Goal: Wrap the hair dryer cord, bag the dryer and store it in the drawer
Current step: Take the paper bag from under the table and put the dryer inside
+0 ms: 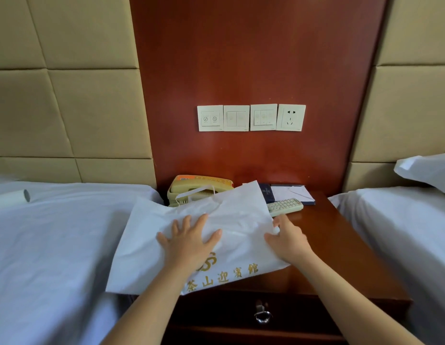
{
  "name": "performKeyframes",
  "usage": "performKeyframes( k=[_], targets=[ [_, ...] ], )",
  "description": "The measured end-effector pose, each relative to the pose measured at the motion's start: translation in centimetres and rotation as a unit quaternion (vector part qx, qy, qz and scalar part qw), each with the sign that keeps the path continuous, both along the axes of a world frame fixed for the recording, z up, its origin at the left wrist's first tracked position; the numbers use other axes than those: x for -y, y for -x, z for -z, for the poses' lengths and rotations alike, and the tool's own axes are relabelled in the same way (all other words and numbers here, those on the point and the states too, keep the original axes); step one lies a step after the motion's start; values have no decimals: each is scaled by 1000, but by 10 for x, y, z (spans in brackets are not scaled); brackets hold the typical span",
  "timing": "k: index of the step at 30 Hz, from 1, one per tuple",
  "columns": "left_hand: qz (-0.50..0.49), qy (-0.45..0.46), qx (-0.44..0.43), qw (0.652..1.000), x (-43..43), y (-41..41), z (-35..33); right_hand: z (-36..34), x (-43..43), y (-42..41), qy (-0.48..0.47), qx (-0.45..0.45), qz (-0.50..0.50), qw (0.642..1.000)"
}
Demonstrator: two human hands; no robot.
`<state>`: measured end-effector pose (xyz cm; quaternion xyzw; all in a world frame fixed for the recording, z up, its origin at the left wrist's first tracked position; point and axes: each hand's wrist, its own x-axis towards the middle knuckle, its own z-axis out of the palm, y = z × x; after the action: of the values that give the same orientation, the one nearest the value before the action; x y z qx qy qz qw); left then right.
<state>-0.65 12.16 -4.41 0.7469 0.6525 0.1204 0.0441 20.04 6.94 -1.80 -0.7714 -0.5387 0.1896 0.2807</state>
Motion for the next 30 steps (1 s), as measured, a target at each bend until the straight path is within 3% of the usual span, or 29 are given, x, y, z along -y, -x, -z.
performKeyframes(
  k=[4,7,11,14,17,30],
  targets=[
    [-4,-4,-1,1000,1,-3,1,-22,7,29,-125,237,-25,963],
    [-3,-11,-1,1000,2,-3,2,-21,-7,62,-128,306,-141,933],
    [34,-26,16,999,-4,8,5,4,-35,74,-32,271,-151,950],
    [62,-92,10,994,-9,26,16,20,-40,71,-38,227,-121,966],
    [51,-134,65,987,-16,40,24,26,-41,73,-49,208,-92,973],
    [44,-58,94,993,-57,53,17,32,-60,86,-65,99,-29,993]
  ],
)
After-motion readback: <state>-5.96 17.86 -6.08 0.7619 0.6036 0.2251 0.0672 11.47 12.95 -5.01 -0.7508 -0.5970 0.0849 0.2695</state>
